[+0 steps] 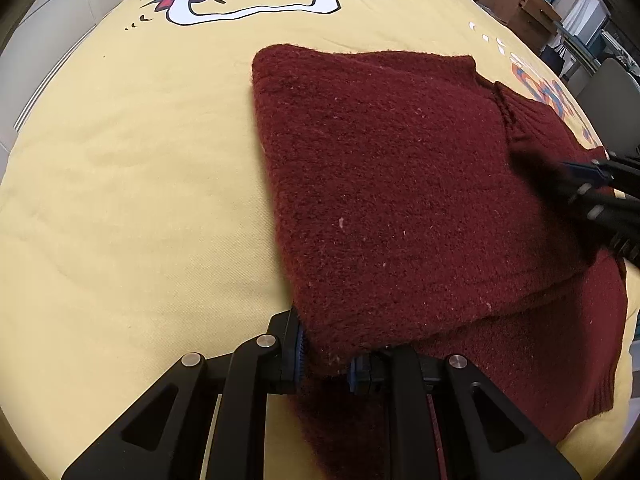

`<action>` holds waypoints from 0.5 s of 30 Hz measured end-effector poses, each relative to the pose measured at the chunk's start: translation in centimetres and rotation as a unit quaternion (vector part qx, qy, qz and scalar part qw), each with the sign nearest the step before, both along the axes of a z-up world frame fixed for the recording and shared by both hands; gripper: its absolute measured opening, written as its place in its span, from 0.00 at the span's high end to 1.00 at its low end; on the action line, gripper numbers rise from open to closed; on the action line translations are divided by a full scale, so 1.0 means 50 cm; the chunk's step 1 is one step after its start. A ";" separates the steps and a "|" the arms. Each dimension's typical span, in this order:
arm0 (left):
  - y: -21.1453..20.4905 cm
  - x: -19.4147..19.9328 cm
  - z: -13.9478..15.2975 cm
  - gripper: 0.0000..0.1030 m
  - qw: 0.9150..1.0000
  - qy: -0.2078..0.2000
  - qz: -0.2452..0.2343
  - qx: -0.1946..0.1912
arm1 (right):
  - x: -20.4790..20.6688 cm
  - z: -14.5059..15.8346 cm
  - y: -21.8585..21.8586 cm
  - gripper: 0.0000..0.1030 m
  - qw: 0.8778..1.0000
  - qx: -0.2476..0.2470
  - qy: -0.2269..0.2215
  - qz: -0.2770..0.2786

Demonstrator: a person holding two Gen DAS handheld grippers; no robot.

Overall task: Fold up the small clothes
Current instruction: 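Grasp the folded sweater edge with the left tool while the right tool grasps the sleeve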

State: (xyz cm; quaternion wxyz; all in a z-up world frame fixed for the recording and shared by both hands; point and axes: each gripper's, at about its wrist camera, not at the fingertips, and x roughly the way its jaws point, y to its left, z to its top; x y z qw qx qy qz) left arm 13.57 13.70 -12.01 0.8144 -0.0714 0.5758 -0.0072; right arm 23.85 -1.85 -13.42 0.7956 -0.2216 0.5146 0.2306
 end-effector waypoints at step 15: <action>-0.059 0.006 0.006 0.87 1.000 -0.009 -0.009 0.026 | 0.004 0.077 -0.335 0.90 0.977 0.121 0.018 -0.177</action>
